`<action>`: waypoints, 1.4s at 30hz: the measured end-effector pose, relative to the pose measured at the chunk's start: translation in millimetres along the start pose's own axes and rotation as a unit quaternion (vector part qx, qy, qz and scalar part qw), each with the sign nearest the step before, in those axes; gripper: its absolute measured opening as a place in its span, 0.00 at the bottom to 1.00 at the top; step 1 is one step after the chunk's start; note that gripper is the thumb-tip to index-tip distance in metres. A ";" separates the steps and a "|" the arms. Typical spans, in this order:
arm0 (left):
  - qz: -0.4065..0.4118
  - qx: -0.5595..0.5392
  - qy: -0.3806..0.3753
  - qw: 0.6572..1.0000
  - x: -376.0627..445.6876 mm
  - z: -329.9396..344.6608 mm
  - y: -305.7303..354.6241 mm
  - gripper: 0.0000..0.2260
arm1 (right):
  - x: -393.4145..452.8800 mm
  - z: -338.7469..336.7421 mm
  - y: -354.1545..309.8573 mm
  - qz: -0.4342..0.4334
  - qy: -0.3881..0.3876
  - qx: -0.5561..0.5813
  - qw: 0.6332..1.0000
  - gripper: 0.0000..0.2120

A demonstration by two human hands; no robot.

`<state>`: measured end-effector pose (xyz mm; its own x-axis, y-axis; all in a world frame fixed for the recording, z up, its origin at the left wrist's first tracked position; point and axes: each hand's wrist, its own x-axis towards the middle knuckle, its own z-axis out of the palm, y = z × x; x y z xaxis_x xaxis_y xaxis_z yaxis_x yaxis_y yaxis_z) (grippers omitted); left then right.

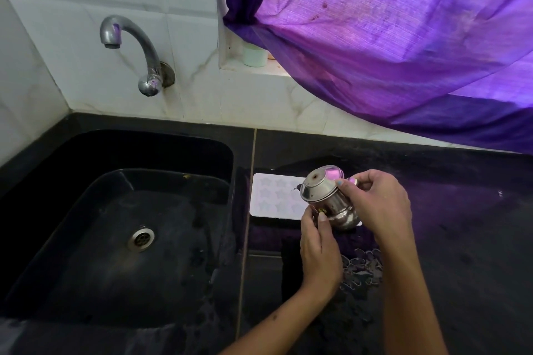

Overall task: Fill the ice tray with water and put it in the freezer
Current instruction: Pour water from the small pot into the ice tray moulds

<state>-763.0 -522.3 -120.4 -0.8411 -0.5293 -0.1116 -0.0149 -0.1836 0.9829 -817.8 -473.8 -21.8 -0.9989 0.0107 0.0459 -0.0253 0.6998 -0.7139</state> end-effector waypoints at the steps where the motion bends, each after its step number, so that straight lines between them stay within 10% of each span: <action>1: 0.000 0.001 -0.001 1.000 0.3 -0.1 -0.1 0.16 | -0.1 0.3 -0.3 0.001 0.000 -0.002 1.000 0.10; 42: 0.021 -0.023 0.083 0.996 -7.7 0.2 12.7 0.17 | -4.2 7.4 -6.8 -0.043 -0.036 0.015 0.998 0.08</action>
<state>-756.8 -520.4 -107.0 -0.7399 -0.6658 -0.0959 0.0472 -0.1937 0.9799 -813.7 -483.9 -22.3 -0.9932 -0.1001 0.0592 -0.1114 0.6744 -0.7299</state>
